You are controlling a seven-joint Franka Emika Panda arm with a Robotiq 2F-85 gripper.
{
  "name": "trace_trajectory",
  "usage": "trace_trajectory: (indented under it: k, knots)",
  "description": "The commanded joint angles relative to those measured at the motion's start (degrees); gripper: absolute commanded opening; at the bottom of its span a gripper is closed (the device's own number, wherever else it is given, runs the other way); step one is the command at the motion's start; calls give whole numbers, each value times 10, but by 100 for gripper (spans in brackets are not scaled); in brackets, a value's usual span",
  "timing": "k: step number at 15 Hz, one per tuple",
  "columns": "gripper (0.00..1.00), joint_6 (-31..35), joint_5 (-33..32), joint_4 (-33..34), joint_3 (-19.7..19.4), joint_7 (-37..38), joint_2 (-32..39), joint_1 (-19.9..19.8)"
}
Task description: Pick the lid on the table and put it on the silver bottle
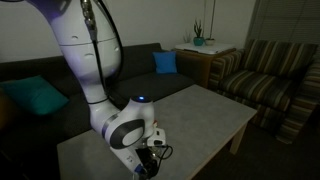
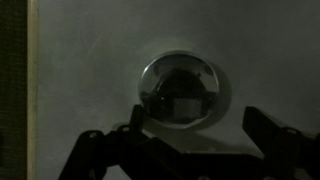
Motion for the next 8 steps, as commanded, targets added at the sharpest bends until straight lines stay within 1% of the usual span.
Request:
trace_trajectory:
  k: [1, 3, 6, 8]
  knots:
    - [100, -13, -2, 9, -28, -19, 37, -11]
    - [100, -20, -4, 1, -32, -20, 38, -6]
    - [100, -53, -8, 11, -39, -22, 39, -1]
    - [100, -73, -17, 22, -38, -42, 40, -13]
